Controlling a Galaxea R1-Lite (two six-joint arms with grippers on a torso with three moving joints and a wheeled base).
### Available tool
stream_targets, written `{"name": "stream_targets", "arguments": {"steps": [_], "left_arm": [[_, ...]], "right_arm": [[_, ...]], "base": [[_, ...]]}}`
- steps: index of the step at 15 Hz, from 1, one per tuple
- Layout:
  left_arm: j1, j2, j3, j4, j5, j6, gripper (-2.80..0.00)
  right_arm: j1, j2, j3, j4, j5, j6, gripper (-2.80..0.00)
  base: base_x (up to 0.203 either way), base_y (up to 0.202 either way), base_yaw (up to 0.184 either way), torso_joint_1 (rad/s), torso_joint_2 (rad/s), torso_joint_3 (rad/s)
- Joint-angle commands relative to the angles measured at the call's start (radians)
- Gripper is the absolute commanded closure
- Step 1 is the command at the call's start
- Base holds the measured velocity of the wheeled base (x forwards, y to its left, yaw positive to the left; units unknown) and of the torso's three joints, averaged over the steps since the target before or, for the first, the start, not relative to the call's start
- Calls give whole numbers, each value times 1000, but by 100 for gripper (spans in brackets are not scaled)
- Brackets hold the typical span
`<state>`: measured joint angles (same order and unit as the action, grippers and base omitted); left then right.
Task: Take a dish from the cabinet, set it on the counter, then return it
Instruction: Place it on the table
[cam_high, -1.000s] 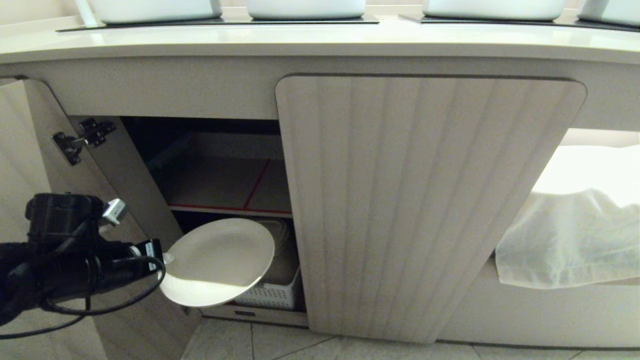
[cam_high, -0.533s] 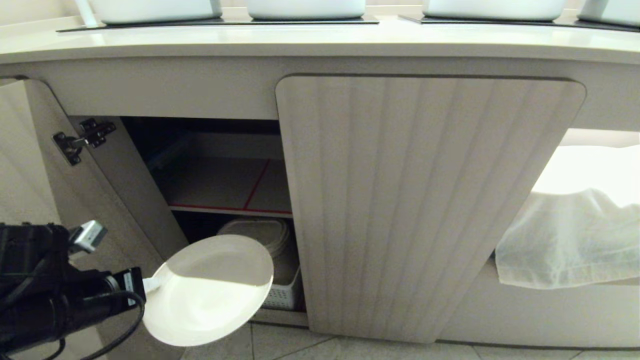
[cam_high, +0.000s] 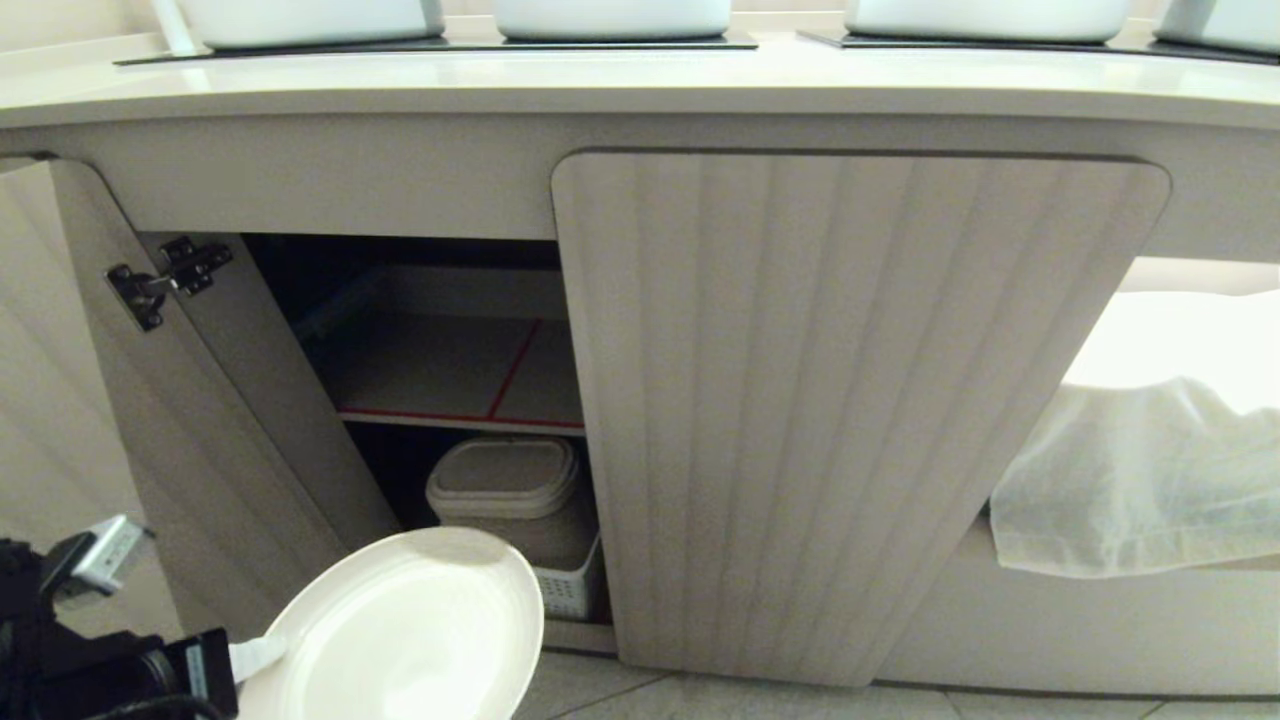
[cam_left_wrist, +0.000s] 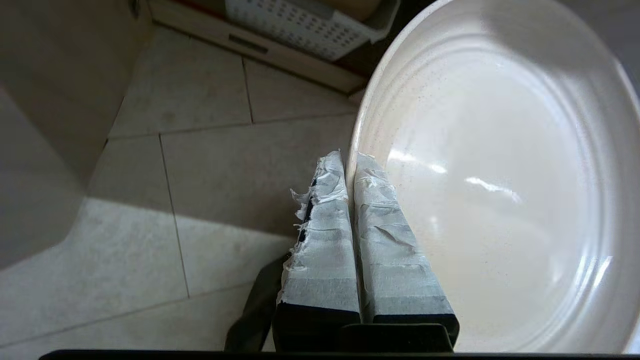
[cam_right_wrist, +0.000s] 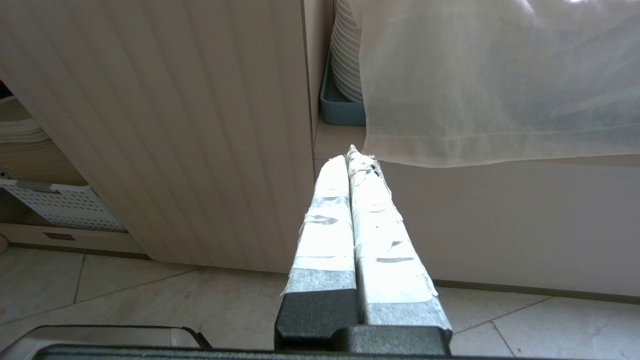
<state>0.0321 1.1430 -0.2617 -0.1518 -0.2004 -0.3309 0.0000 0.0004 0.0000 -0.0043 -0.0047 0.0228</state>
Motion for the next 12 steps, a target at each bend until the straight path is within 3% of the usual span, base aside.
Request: {"name": "stream_targets", "arguments": {"steps": [1, 12], "left_arm": [[0, -73, 28, 21, -2, -1, 0], [0, -87, 46, 24, -5, -2, 0]], "right_arm": [[1, 0, 0, 0, 0, 0, 0], [0, 1, 0, 0, 0, 0, 0]], "base": [[0, 0, 0, 0, 0, 0], [0, 0, 0, 0, 0, 0]]}}
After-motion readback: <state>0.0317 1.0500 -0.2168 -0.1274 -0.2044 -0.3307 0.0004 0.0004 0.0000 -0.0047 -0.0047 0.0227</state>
